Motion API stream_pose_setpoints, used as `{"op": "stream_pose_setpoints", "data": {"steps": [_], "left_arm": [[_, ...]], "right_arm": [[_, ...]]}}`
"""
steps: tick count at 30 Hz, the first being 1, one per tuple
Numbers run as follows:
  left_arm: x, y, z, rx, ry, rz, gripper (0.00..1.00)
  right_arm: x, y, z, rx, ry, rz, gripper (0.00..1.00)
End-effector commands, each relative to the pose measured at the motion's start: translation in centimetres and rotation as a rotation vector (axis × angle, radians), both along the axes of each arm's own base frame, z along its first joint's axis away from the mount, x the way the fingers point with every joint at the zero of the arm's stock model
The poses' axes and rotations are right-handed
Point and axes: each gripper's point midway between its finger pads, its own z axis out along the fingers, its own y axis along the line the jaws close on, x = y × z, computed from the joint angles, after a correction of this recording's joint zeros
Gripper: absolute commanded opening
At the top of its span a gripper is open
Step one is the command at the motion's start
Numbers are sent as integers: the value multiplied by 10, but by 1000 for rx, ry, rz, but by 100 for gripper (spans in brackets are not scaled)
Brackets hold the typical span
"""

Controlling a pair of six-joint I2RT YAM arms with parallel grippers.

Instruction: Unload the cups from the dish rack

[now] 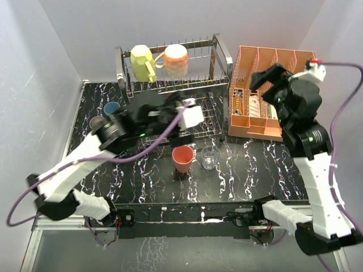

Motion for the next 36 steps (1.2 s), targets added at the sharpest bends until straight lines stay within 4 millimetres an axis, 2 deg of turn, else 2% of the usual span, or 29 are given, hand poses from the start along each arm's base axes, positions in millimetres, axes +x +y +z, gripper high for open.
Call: {"op": "stream_pose_setpoints", "data": {"steps": [1, 5, 8, 11, 16, 20, 24, 29, 36], "left_arm": [[-16, 41, 15, -112, -9, 70, 97], [-8, 87, 4, -111, 18, 186, 97], [-5, 107, -3, -99, 3, 249, 97], [-2, 116, 0, -123, 6, 298, 97], [6, 125, 3, -154, 38, 369, 97], [-3, 123, -2, -148, 93, 331, 97], [-12, 118, -8, -116, 147, 284, 97], [-16, 114, -6, -97, 167, 251, 97], [-16, 107, 2, -96, 170, 215, 97]], "right_arm": [[13, 52, 49, -60, -111, 290, 98], [27, 81, 78, -103, -155, 410, 98], [32, 124, 93, -153, -175, 505, 98], [36, 169, 106, -232, -193, 570, 98], [67, 201, 86, -339, -148, 634, 98], [87, 219, 62, -424, -133, 683, 98], [97, 235, 50, -479, -154, 747, 98], [99, 251, 50, -501, -216, 815, 98], [130, 264, 22, -541, -168, 814, 98]]}}
